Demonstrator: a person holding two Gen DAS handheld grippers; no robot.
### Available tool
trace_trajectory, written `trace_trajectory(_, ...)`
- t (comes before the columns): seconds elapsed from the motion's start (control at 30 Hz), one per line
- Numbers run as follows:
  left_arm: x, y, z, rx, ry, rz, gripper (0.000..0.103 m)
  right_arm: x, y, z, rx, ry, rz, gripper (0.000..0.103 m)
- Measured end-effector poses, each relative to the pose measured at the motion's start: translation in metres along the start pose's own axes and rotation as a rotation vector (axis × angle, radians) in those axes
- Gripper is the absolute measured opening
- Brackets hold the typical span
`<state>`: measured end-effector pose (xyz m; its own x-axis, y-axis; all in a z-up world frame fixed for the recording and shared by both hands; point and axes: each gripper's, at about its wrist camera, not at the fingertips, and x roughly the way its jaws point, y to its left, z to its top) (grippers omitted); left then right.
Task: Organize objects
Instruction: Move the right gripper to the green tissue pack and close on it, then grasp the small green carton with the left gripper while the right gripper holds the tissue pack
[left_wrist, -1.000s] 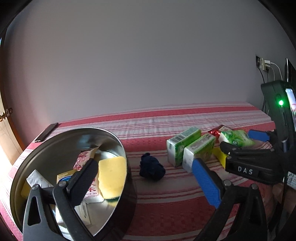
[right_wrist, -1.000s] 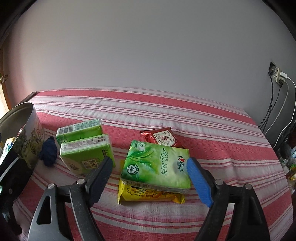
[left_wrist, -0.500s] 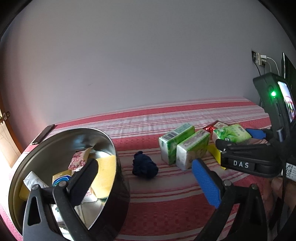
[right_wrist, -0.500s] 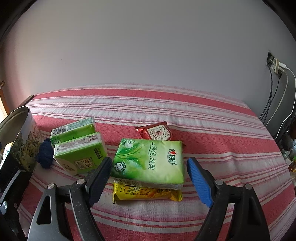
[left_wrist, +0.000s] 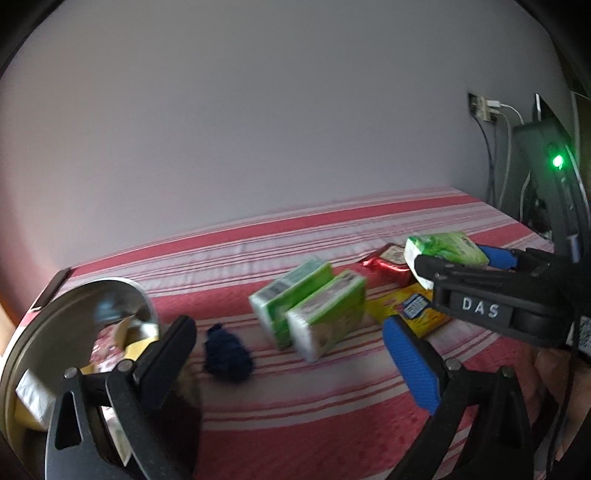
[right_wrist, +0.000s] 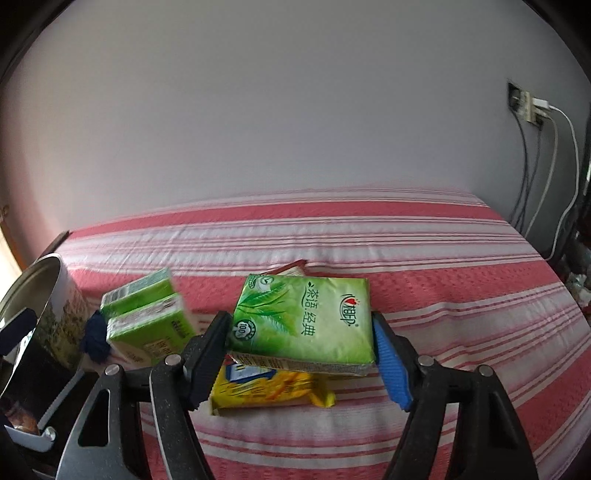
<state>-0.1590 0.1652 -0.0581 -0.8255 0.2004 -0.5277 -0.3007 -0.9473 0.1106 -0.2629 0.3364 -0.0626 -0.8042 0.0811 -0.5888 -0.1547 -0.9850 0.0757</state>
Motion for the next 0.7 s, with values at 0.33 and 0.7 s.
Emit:
trace_trajectory(0.33,0.029,-0.008,0.006,0.013,0.106,-0.068,0.068,-0.008,-0.004,0.002,0.011,-0.052,0.005,0.075)
trace_trajectory(0.7,0.022,-0.022,0.004,0.075,0.096,-0.173,0.067,-0.008,-0.008,0.001,0.021,-0.059,0.005,0.075)
